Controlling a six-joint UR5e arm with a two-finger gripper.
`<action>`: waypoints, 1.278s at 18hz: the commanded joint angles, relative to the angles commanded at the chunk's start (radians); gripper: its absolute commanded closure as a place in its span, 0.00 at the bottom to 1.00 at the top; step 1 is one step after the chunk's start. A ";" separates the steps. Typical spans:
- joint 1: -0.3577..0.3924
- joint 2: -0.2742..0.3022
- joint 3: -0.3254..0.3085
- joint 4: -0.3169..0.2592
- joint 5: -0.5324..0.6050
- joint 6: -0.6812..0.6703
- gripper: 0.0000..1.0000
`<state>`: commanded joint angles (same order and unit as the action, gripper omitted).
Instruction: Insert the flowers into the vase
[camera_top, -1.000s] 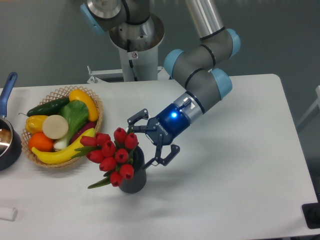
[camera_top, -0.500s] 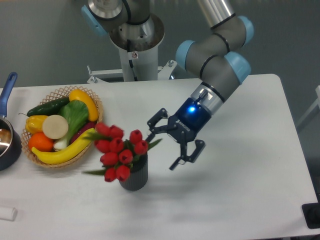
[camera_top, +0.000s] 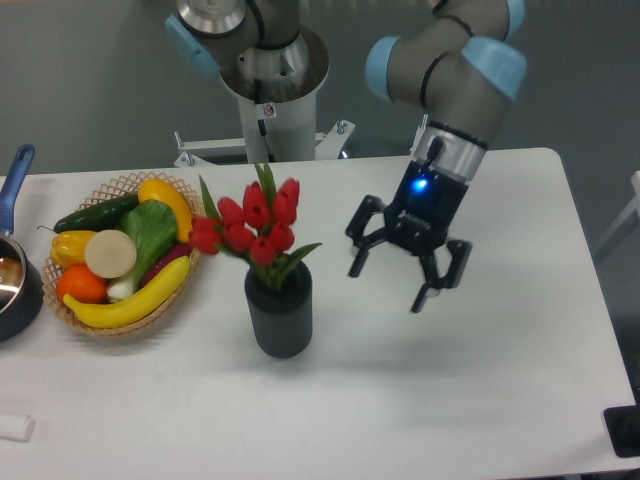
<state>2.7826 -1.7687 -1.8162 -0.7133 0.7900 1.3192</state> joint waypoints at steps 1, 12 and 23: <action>0.002 -0.002 -0.008 0.000 -0.002 0.002 0.00; 0.008 0.031 -0.020 -0.005 0.234 0.005 0.00; 0.237 0.196 0.087 -0.430 0.644 0.196 0.00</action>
<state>3.0201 -1.5726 -1.7289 -1.1436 1.4343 1.5150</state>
